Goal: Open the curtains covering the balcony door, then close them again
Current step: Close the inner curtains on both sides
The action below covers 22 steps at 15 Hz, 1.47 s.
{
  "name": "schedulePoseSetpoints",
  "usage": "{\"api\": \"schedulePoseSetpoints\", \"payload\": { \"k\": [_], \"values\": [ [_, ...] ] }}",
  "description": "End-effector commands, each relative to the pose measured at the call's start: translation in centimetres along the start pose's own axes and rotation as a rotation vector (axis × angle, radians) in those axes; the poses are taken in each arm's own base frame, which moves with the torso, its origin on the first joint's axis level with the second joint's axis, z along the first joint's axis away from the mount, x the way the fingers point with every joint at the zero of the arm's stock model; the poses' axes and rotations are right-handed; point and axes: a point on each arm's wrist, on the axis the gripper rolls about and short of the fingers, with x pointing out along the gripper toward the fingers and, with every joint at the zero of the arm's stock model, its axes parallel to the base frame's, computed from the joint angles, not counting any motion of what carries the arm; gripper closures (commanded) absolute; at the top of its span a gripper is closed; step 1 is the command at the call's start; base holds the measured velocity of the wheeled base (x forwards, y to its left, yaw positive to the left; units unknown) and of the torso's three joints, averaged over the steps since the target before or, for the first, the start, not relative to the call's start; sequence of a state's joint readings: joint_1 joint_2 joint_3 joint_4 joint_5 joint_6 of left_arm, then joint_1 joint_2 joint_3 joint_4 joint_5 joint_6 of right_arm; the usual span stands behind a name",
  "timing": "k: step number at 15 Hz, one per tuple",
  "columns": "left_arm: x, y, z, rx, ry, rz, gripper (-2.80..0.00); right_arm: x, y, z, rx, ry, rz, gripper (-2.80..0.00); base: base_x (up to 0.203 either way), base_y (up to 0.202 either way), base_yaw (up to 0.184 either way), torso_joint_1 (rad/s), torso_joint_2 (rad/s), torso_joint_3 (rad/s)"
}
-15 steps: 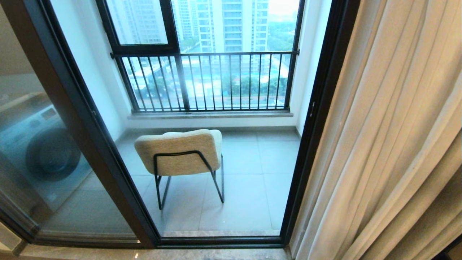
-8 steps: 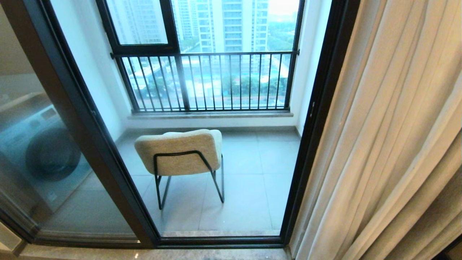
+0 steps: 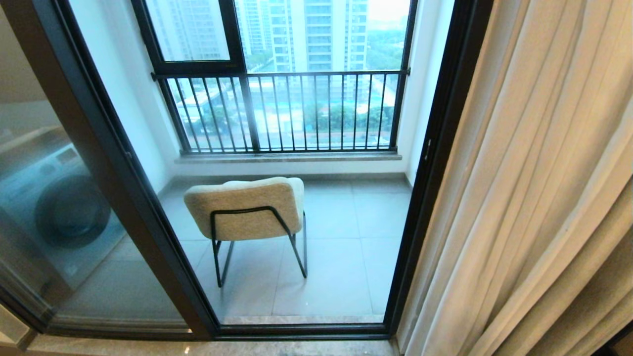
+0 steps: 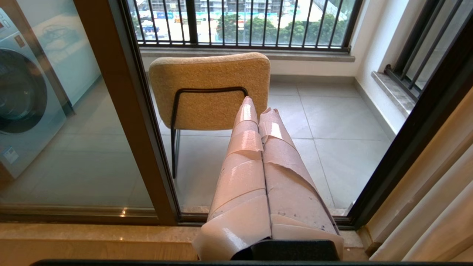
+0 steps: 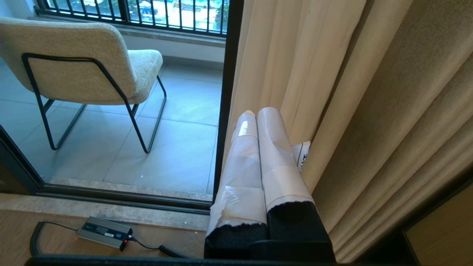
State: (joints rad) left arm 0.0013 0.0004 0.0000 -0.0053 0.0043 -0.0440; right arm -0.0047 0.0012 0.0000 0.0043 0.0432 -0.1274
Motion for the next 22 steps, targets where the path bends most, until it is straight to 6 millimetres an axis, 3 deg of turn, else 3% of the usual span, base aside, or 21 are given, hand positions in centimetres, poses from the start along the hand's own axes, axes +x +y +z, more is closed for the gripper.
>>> {"api": "schedulePoseSetpoints", "payload": {
  "k": [1,14,19,22],
  "values": [
    [0.0,0.0,0.0,0.0,-0.001,0.001,0.0,0.0,0.0,0.0,-0.003,-0.001,0.001,0.0,0.0,0.0,0.0,0.0,0.0,0.0],
    [0.0,0.0,0.0,0.0,-0.001,0.001,0.0,0.0,0.0,0.2,-0.006,-0.005,-0.003,0.0,0.0,0.0,0.0,0.0,0.0,0.0],
    [0.0,0.0,0.0,0.0,-0.001,0.001,0.0,0.4,-0.4,4.6,0.001,-0.022,0.077,0.0,0.0,0.0,0.0,0.0,0.0,0.0],
    [0.0,0.0,0.0,0.0,-0.001,0.001,0.0,2.7,-0.9,7.8,0.005,-0.037,0.066,0.0,0.0,0.0,0.0,0.0,0.0,0.0]
  ]
}}
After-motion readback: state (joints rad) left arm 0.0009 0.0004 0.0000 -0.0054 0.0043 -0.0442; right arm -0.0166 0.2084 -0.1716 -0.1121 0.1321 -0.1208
